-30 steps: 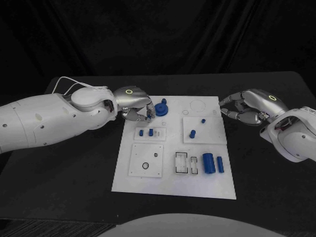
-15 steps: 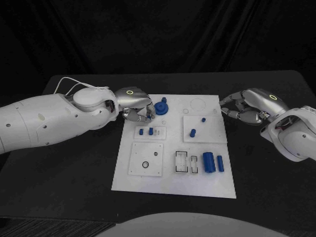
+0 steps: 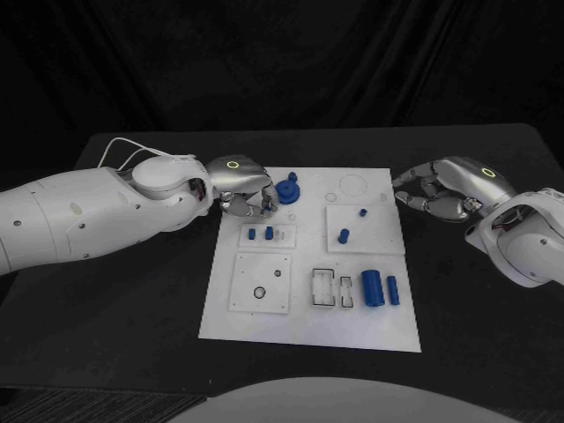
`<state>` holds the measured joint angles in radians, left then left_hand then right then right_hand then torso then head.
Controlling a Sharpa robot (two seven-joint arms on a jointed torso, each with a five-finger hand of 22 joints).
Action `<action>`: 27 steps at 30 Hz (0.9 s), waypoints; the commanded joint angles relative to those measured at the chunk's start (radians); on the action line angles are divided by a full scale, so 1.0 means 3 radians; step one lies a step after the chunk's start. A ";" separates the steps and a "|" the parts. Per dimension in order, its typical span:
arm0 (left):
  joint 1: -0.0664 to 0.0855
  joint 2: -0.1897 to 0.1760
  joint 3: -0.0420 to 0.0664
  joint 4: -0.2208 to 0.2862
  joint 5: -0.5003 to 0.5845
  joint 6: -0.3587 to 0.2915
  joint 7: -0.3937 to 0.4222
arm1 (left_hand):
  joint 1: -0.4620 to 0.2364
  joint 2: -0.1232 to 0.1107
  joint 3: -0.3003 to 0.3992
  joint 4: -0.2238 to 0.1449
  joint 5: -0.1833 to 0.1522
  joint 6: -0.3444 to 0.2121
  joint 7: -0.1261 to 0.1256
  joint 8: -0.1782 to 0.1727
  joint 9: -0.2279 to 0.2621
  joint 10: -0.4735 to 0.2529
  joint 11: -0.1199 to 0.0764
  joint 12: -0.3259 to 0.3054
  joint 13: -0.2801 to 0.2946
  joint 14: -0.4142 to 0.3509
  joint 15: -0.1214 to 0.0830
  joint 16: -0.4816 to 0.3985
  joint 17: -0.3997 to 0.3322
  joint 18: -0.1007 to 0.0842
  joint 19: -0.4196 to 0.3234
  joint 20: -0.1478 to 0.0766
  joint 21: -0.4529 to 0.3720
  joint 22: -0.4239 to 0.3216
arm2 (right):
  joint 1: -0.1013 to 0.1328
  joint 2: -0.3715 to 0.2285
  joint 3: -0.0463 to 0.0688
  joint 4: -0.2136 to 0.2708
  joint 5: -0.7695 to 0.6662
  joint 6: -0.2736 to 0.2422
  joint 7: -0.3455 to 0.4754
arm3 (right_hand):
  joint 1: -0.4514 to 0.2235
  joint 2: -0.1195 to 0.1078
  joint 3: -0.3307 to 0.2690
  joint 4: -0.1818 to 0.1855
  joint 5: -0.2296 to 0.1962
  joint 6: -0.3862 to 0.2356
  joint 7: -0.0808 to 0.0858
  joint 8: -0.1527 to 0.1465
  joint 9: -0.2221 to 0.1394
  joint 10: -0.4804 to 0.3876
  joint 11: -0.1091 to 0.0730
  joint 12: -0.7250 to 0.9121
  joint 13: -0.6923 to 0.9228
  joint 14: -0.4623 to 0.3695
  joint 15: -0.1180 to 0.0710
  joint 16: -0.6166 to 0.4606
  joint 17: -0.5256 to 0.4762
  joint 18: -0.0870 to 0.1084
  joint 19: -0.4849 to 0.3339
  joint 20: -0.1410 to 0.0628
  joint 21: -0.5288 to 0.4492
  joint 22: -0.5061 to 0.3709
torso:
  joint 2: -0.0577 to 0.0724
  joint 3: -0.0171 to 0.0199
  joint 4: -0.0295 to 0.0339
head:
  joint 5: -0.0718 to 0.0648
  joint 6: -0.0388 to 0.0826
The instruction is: Assemble the parts on the task board
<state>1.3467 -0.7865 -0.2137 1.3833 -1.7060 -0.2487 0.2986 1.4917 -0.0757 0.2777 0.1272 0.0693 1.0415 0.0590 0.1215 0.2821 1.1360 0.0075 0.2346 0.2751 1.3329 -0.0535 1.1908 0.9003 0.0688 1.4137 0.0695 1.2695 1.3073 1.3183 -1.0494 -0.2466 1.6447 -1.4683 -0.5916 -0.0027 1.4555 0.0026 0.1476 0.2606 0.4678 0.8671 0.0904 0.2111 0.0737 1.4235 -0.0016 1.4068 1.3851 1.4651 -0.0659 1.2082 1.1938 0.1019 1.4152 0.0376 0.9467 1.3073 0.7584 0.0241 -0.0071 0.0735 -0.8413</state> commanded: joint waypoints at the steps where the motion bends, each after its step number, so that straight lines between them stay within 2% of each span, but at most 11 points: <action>1: -0.0019 -0.0004 -0.0004 0.0009 0.0000 0.0073 0.0008 | -0.0018 -0.0018 -0.0007 0.0019 0.0010 -0.0011 -0.0003 -0.0019 -0.0003 -0.0012 -0.0006 -0.0011 0.0003 -0.0014 -0.0002 -0.0022 -0.0004 -0.0007 -0.0021 0.0002 -0.0016 0.0580 | -0.0010 0.0001 0.0002 -0.0002 -0.0009 0.0012 -0.0047 | 0.0025 0.0002 0.0025 -0.0002 0.0013 0.0020 0.0003 0.0008 0.0000 -0.0007 -0.0026 -0.0008 -0.0145 0.0070 -0.0020 -0.0020 -0.0002 0.0005 -0.0006 0.0002 -0.0013 0.0423 | -0.0007 0.0003 0.0001 | 0.0001 -0.0006; 7: -0.0028 -0.0028 -0.0004 0.0029 0.0000 0.0089 0.0003 | -0.0018 -0.0021 -0.0008 0.0017 0.0016 -0.0006 -0.0004 -0.0017 -0.0002 -0.0010 -0.0007 -0.0011 0.0007 -0.0019 -0.0002 -0.0027 -0.0011 -0.0006 -0.0023 0.0002 -0.0020 0.0579 | -0.0016 0.0002 0.0002 -0.0006 -0.0009 0.0013 -0.0046 | 0.0025 0.0002 0.0025 -0.0002 0.0013 0.0020 0.0003 0.0008 0.0000 -0.0007 -0.0026 -0.0008 -0.0145 0.0070 -0.0020 -0.0020 -0.0002 0.0005 -0.0006 0.0002 -0.0013 0.0423 | -0.0011 0.0002 0.0002 | 0.0002 -0.0008; 14: -0.0034 -0.0057 -0.0004 0.0052 0.0000 0.0086 -0.0005 | -0.0019 -0.0024 -0.0010 0.0017 0.0019 -0.0001 -0.0004 -0.0015 -0.0001 -0.0009 -0.0007 -0.0010 0.0009 -0.0023 -0.0002 -0.0031 -0.0018 -0.0006 -0.0024 0.0002 -0.0022 0.0579 | -0.0022 0.0007 0.0002 -0.0016 -0.0009 0.0017 -0.0047 | 0.0027 0.0002 0.0027 -0.0004 0.0013 0.0019 0.0003 0.0007 0.0000 -0.0009 -0.0026 -0.0010 -0.0147 0.0069 -0.0020 -0.0021 -0.0003 0.0005 -0.0007 0.0003 -0.0014 0.0422 | -0.0014 -0.0003 0.0003 | 0.0007 -0.0012; 27: -0.0038 -0.0065 -0.0004 0.0053 0.0000 0.0079 -0.0027 | -0.0036 -0.0052 -0.0019 0.0026 0.0017 -0.0050 -0.0037 -0.0049 -0.0013 -0.0063 -0.0018 -0.0046 0.0022 -0.0040 -0.0006 -0.0044 -0.0037 -0.0003 -0.0035 0.0003 -0.0042 0.0576 | -0.0028 0.0007 0.0002 -0.0021 -0.0009 0.0032 -0.0061 | 0.0027 0.0002 0.0027 -0.0004 0.0013 0.0019 0.0003 0.0007 0.0000 -0.0009 -0.0026 -0.0010 -0.0147 0.0069 -0.0020 -0.0021 -0.0003 0.0005 -0.0007 0.0003 -0.0014 0.0422 | -0.0010 0.0000 0.0006 | 0.0001 -0.0011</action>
<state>1.3383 -0.8072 -0.2147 1.3979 -1.7063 -0.2389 0.2896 1.4824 -0.0850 0.2736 0.1312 0.0746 1.0302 0.0478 0.1094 0.2789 1.1220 0.0023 0.2262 0.2834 1.3292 -0.0571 1.1808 0.8901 0.0688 1.4100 0.0728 1.2604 1.3073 1.3123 -1.0468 -0.2465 1.6379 -1.4683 -0.5878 -0.0039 1.4553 0.0024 0.1505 0.2577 0.4678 0.8668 0.0906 0.2110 0.0737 1.4218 0.0001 1.4096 1.3851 1.4651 -0.0659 1.2082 1.1939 0.1019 1.4152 0.0377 0.9468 1.3080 0.7547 0.0240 -0.0051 0.0733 -0.8448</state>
